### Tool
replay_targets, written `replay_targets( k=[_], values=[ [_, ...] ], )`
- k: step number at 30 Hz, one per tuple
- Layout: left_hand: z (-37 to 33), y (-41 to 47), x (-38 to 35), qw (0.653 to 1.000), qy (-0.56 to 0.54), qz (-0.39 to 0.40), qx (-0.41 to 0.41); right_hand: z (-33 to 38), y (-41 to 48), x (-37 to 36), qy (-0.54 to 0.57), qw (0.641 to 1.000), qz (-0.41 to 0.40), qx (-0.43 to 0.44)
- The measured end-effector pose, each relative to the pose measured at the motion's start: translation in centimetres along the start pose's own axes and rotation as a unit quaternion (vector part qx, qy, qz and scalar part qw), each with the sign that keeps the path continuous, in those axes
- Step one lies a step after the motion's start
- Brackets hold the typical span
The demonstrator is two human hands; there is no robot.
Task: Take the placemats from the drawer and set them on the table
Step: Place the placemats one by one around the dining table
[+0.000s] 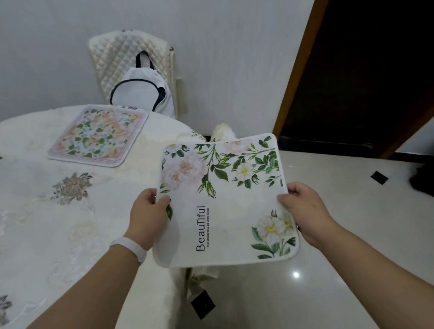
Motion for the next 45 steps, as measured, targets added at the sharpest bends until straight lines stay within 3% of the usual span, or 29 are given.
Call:
replay_targets(
  k=[9,26,36,45],
  values=[
    [-3.4,3.1,-3.4,1.000,-0.002,-0.021,0.018,1.8,7.4,1.5,-0.008,1.000,0.027,-0.010],
    [-10.6,3.0,-6.3,0.962,-0.060,-0.233,0.128,11.9,24.8,-2.7,-0.091,0.960,0.264,0.025],
    [-4.9,0.2,-1.3,0.907,-0.114,-0.343,0.215,12.5,22.9,-14.0,-0.184,0.893,0.399,0.096],
    [3.7,1.2,0.5,0.867,-0.173,-0.375,0.280,10.0,21.2,-24.1,-0.333,0.819,0.442,0.154]
  ],
)
Point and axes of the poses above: each hand's wrist, its own y-axis towards the middle knuckle, its own x-axis out of the back of the hand, z = x × y, the point moved 4 cm from there along y, towards the middle knuckle, and after that the axes turned 8 degrees about y, right-handed, at the moved point
